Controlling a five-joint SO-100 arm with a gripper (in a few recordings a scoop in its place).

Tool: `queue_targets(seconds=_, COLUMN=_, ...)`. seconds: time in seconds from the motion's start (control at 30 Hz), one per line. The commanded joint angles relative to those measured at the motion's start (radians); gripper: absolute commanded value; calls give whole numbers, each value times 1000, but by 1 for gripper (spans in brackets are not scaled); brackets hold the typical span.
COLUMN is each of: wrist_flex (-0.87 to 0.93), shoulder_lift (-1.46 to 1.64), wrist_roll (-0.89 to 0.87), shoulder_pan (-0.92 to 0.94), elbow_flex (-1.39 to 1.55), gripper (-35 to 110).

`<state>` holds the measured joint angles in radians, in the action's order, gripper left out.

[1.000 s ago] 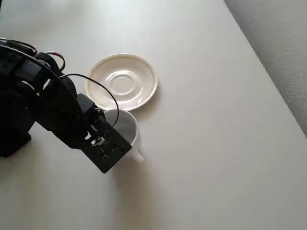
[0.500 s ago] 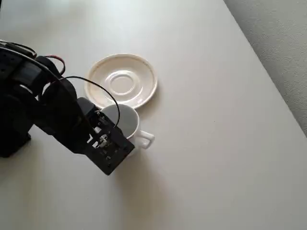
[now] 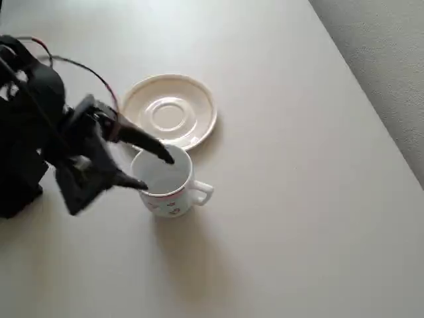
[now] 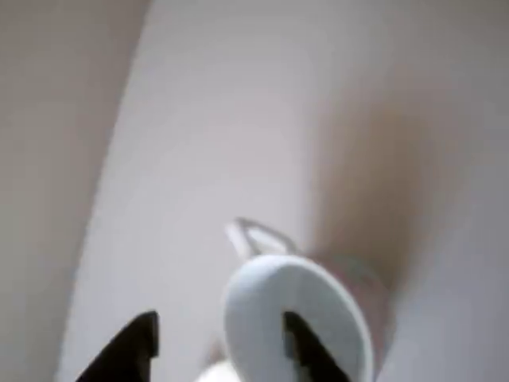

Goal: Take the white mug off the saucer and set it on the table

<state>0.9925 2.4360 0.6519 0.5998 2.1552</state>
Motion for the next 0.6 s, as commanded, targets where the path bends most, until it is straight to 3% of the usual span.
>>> queue_targets(seconds=0.0, wrist_flex=15, shoulder_lift=551, wrist_roll=-310, shoulder_pan=-140, elbow_flex=172, gripper=19)
queue_targets(seconds=0.1, wrist_flex=169, shoulder_lift=859, wrist_roll=-351, shoulder_pan=-296, elbow_flex=276, gripper=19)
queue_targets(seconds=0.3, wrist_flex=327, shoulder_lift=857, wrist_roll=-494, shoulder_pan=-471, elbow_flex=330, gripper=0)
queue_targets(seconds=0.57, wrist_flex=413, shoulder_lift=856, wrist_roll=-532, shoulder_pan=-594, elbow_flex=480, gripper=-2)
